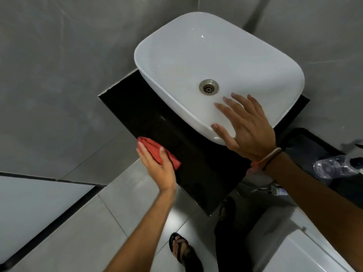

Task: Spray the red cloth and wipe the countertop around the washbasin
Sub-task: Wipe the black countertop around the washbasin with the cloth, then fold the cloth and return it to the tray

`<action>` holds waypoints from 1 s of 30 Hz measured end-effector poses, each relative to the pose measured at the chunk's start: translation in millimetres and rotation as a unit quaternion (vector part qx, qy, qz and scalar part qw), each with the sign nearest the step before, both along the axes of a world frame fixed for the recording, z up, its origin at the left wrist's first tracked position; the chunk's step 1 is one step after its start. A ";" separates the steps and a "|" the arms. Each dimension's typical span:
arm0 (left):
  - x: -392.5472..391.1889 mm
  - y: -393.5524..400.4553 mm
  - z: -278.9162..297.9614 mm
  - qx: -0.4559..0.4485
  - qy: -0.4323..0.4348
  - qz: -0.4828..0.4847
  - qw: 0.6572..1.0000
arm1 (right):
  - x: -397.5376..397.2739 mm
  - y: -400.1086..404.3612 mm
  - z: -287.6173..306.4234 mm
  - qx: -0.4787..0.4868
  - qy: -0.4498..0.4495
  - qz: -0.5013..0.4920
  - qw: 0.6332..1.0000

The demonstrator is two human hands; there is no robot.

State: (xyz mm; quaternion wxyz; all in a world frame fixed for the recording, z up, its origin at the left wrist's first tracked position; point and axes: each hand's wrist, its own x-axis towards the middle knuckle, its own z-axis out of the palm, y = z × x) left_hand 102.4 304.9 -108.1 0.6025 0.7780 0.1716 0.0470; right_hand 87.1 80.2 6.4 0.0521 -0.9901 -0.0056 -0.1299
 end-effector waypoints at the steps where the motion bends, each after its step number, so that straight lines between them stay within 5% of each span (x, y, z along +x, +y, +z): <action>1: -25.3 -9.4 3.2 0.028 0.007 -0.021 0.999 | -1.2 -0.2 -0.3 0.000 -0.009 -0.002 1.000; 5: -118.9 -38.0 11.1 0.205 -0.013 -0.170 0.964 | -4.8 0.8 -2.8 0.015 -0.071 0.000 0.997; 10: -147.2 -52.5 11.5 0.448 -0.070 -0.357 0.817 | -3.6 3.3 5.9 0.044 -0.009 0.000 0.999; 13: -124.9 -54.4 25.1 0.473 -0.130 -0.476 0.730 | -9.6 4.2 14.1 0.097 -0.005 0.016 0.995; 16: -98.8 -48.8 41.8 0.433 -0.147 -0.536 0.710 | -37.2 8.8 12.9 0.266 -0.168 -0.043 0.948; 18: -80.6 -44.7 56.0 0.403 -0.151 -0.521 0.737 | -73.8 17.7 -1.6 0.360 -0.270 -0.173 0.876; 20: -58.9 -43.2 69.0 0.389 -0.154 -0.502 0.758 | -117.4 41.6 -27.8 0.477 -0.274 -0.328 0.768; 23: -23.8 -56.6 91.6 0.407 -0.103 -0.557 0.717 | -175.2 87.9 -63.1 0.699 -0.065 -0.493 0.515; 26: -5.6 -74.6 103.5 0.448 0.004 -0.636 0.628 | -199.9 119.3 -76.4 0.850 0.134 -0.435 0.264; 28: -4.1 -84.9 102.7 0.471 0.039 -0.655 0.589 | -200.6 127.6 -82.7 0.884 0.131 -0.401 0.201; 30: -5.9 -90.2 102.0 0.476 0.082 -0.648 0.589 | -193.5 133.5 -86.8 0.893 0.102 -0.394 0.193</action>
